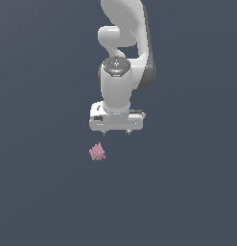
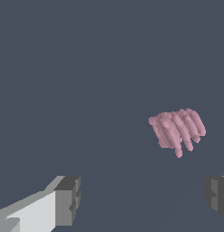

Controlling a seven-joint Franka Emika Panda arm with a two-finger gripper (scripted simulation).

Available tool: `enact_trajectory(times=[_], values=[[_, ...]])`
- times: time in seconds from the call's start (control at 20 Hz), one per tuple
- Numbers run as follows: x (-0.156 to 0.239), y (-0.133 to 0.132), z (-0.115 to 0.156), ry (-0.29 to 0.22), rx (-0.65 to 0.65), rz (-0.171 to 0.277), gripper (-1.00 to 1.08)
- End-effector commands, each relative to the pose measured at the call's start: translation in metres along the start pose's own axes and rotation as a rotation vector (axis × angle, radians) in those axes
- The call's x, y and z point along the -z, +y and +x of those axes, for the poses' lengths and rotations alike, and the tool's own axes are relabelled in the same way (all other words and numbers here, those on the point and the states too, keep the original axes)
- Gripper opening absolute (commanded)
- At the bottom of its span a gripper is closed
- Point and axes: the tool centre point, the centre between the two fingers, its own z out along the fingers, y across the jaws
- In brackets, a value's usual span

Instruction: Pick up the object and move it to a goal position.

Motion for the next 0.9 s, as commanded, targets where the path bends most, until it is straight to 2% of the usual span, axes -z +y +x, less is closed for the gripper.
enact_trajectory(times=[0.0,0.4,0.85], values=[[0.000,0.000,0.000,0.000,0.000,0.000,1.00],[0.024,-0.012,0.015,0.051,0.064,-0.017,1.00],[0.019,-0.007,0.016,0.047,0.081,-0.017,1.00]])
